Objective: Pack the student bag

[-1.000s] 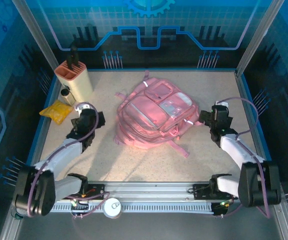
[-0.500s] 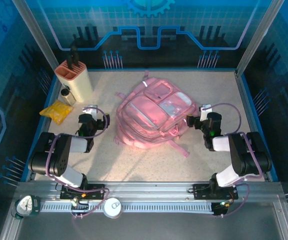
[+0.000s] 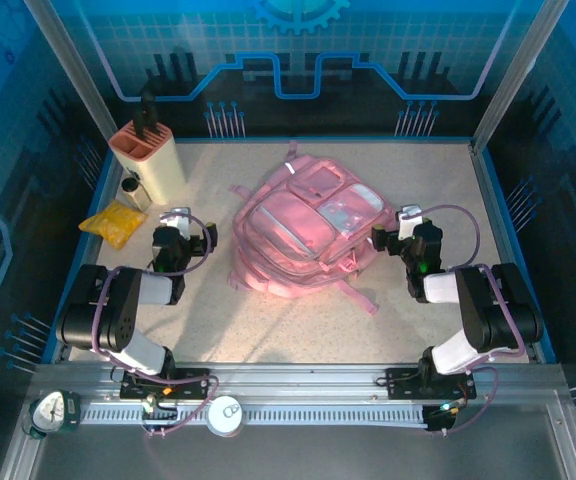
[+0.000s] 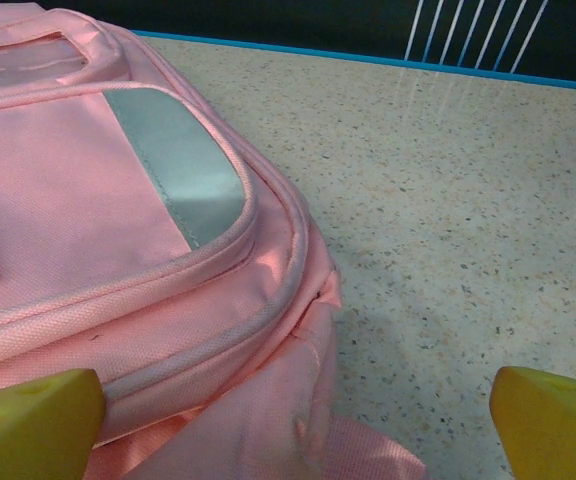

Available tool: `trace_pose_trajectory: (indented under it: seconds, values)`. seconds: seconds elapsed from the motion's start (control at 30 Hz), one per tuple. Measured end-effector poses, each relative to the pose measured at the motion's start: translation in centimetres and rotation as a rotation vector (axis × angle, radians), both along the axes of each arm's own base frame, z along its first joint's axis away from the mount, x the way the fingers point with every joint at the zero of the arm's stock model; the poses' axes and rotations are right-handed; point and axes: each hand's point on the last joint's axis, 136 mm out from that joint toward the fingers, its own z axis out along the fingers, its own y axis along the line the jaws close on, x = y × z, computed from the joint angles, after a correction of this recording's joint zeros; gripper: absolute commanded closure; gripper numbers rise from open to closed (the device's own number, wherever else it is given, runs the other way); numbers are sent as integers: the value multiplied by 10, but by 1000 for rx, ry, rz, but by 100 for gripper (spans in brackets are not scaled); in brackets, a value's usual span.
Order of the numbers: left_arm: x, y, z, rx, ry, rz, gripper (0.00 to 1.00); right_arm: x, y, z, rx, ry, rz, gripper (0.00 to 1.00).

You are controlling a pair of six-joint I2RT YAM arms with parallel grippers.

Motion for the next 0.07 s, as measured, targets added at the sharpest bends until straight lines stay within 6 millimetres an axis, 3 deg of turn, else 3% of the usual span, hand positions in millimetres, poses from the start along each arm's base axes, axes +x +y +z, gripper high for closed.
trace_pose_trajectory:
  seconds: [0.07]
  values:
    - [0, 0, 0, 0, -2, 0, 1, 0, 0, 0, 5, 0, 6, 0]
